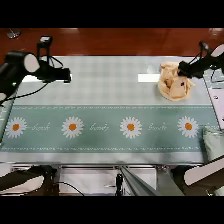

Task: Fold the shirts.

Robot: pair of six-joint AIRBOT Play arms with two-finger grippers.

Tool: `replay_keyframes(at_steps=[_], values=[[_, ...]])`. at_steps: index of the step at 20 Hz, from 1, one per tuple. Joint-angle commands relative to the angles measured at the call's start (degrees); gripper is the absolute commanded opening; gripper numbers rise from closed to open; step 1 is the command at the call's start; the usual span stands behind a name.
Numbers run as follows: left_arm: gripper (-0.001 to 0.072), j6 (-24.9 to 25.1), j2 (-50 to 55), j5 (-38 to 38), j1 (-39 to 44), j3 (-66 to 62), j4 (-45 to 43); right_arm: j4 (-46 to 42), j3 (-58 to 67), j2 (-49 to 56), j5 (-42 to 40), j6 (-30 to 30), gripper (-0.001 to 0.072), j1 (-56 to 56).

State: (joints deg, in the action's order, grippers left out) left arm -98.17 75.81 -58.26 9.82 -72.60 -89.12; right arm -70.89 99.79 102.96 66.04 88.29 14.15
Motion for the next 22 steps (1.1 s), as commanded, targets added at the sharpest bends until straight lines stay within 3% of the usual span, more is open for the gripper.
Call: replay_keyframes(at_steps=[1, 4, 10, 12, 17, 19, 22], values=[[0.0706, 1.33, -8.9, -5.97, -3.78, 3.34, 2.91, 9.01, 3.65, -9.86, -5.09, -4.81, 0.0029, 0.02], [0.0706, 1.44, -21.92, -1.92, -2.91, 13.62, 7.3, 15.58, 5.05, -21.09, -9.66, -9.4, 0.0029, -0.02], [0.0706, -0.52, -41.48, 2.14, -1.22, 31.82, 10.82, 15.91, 9.44, -36.98, -10.69, -15.82, 0.0029, -5.31], [0.0706, -0.52, -42.6, 2.32, -1.2, 33.4, 12.35, 15.32, 9.53, -41.03, -8.26, -17.07, 0.0029, -8.92], [0.0706, -0.52, -42.16, 3.63, -1.2, 33.51, 13.33, 10.78, 7.26, -43.21, 7.28, -16.48, 0.0029, -22.25], [0.0706, -0.52, -42.16, 4.28, -1.2, 33.51, 13.55, 9.05, 0.13, -43.12, 7.04, -15.1, 0.0029, -28.26], [0.0706, -0.5, -42.14, 4.28, -1.22, 33.51, 13.99, 8.7, -16.28, -42.73, -1.6, -12.07, 0.0029, -35.89]])
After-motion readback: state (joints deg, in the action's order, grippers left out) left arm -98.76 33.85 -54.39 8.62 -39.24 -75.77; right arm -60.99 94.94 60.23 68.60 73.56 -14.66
